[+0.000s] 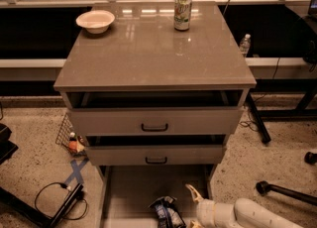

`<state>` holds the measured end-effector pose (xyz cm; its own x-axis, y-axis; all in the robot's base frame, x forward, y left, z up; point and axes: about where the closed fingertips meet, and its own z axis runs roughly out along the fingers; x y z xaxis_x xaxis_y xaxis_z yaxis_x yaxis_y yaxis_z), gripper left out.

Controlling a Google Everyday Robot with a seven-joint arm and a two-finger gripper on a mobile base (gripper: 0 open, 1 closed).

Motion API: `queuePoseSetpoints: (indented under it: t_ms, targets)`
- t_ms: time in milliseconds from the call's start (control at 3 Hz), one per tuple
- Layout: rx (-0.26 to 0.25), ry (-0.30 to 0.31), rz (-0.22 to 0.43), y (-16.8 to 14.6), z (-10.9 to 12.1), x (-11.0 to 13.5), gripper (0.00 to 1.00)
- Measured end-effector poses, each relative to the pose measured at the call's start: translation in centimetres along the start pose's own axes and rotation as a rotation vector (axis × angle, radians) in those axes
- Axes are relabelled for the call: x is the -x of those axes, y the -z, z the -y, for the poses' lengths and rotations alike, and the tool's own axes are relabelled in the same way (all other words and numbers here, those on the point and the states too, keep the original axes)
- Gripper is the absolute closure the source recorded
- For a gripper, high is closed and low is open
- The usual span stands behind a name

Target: Place blue chip bag into bottom drawer

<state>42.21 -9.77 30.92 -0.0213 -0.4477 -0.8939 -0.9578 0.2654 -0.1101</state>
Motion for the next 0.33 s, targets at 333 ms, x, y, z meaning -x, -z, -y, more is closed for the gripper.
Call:
queuePoseSetpoints:
  t_ms: [333]
  targets:
    - [0.0, 0.0, 0.0, -0.01, 0.0, 0.0, 0.0]
